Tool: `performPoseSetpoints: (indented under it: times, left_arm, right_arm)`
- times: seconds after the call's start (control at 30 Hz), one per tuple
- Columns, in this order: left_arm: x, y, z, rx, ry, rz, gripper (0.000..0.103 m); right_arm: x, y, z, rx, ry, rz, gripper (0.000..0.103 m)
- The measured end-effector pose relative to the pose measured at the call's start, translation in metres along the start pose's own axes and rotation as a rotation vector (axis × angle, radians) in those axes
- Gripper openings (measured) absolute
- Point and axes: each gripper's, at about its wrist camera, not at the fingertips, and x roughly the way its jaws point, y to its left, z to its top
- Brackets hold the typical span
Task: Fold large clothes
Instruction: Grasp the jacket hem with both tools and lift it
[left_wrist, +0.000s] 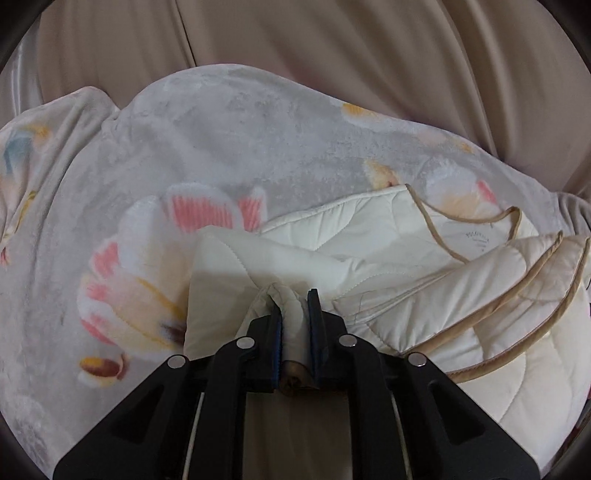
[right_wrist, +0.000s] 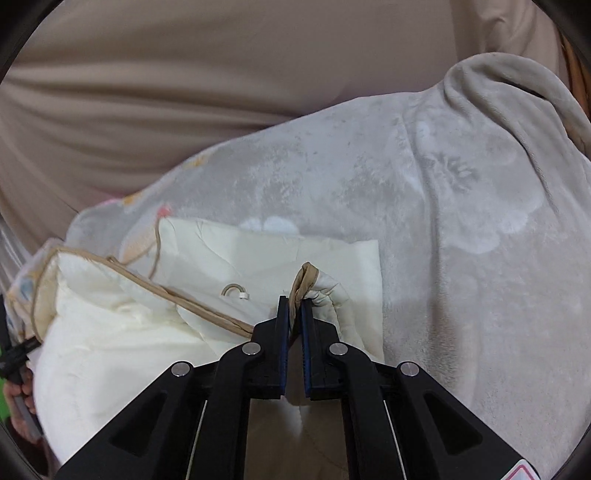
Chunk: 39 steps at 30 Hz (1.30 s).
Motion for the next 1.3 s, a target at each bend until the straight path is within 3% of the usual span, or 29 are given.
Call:
performPoseSetpoints:
  times: [0.1, 0.2, 0.27, 0.3, 0.33, 0.4, 0.47, 0.53, 0.6, 0.77, 0.87, 0.9, 0.93, 0.97, 1.0, 1.03, 1.1, 1.2, 1.27, 1.3]
  left_arm:
    - [0.003, -0.002, -0.006, 0.014, -0.020, -0.001, 0.013]
    - [-0.008, 0.002, -0.009, 0.000, -0.063, -0.026, 0.016]
    - [-0.027, 0.005, -0.008, -0.014, -0.097, -0.063, 0.021]
    - [-0.040, 0.009, -0.008, -0.016, -0.116, -0.082, 0.027]
    - [-0.057, 0.015, -0.009, -0.012, -0.141, -0.123, 0.033]
    - [-0.089, 0.024, -0.011, -0.012, -0.207, -0.164, 0.098]
    - [-0.119, 0.032, -0.016, -0.016, -0.311, -0.172, 0.098]
    - [-0.130, 0.030, -0.014, 0.018, -0.334, -0.162, 0.098]
    - [-0.123, 0.027, -0.007, 0.022, -0.311, -0.160, 0.098]
    - [-0.058, 0.025, 0.014, -0.024, -0.148, -0.161, 0.098]
    - [-0.024, 0.021, 0.022, -0.031, -0.071, -0.150, 0.097]
    - [-0.015, 0.020, 0.022, -0.041, -0.043, -0.151, 0.088]
    - [-0.007, 0.018, 0.023, -0.052, -0.013, -0.163, 0.077]
    - [0.000, 0.016, 0.024, -0.055, 0.026, -0.177, 0.054]
    - [0.000, 0.016, 0.024, -0.063, 0.031, -0.162, 0.028]
    - [-0.005, 0.017, 0.024, -0.072, 0.014, -0.156, 0.015]
    - [-0.030, 0.021, 0.027, -0.090, -0.064, -0.174, 0.010]
    - [-0.067, 0.023, 0.033, -0.104, -0.167, -0.206, 0.009]
    - [-0.075, 0.019, 0.037, -0.083, -0.203, -0.141, 0.009]
    - [-0.071, 0.017, 0.037, -0.070, -0.196, -0.122, 0.009]
  right_arm:
    - [0.005, 0.002, -0.003, -0.025, -0.014, -0.014, 0.004]
    - [-0.004, -0.002, -0.005, -0.008, -0.051, 0.031, 0.010]
    - [-0.027, -0.011, -0.006, 0.033, -0.099, 0.107, 0.025]
    - [-0.037, -0.014, -0.005, 0.052, -0.126, 0.137, 0.045]
    - [-0.054, -0.020, -0.006, 0.067, -0.166, 0.173, 0.059]
    - [-0.081, -0.025, -0.004, 0.057, -0.215, 0.201, 0.063]
    - [-0.104, -0.029, -0.005, 0.032, -0.246, 0.204, 0.069]
    - [-0.109, -0.031, -0.006, 0.023, -0.237, 0.197, 0.073]
    - [-0.102, -0.031, -0.005, 0.034, -0.208, 0.189, 0.073]
    - [-0.062, -0.029, 0.003, 0.072, -0.092, 0.169, 0.073]
    - [-0.032, -0.023, 0.007, 0.072, -0.018, 0.155, 0.073]
    - [-0.021, -0.019, 0.008, 0.060, 0.011, 0.130, 0.068]
    - [-0.014, -0.015, 0.008, 0.045, 0.029, 0.116, 0.049]
    - [-0.010, -0.010, 0.008, 0.023, 0.045, 0.099, 0.037]
    - [-0.011, -0.004, 0.008, -0.006, 0.034, 0.090, 0.018]
    - [-0.018, 0.001, 0.009, -0.027, 0.000, 0.083, 0.011]
    - [-0.050, 0.011, 0.015, -0.069, -0.130, 0.097, 0.009]
    - [-0.095, 0.010, 0.025, -0.035, -0.284, 0.228, 0.008]
    - [-0.102, 0.012, 0.027, -0.052, -0.330, 0.182, 0.008]
    - [-0.094, 0.011, 0.028, -0.059, -0.309, 0.153, 0.008]
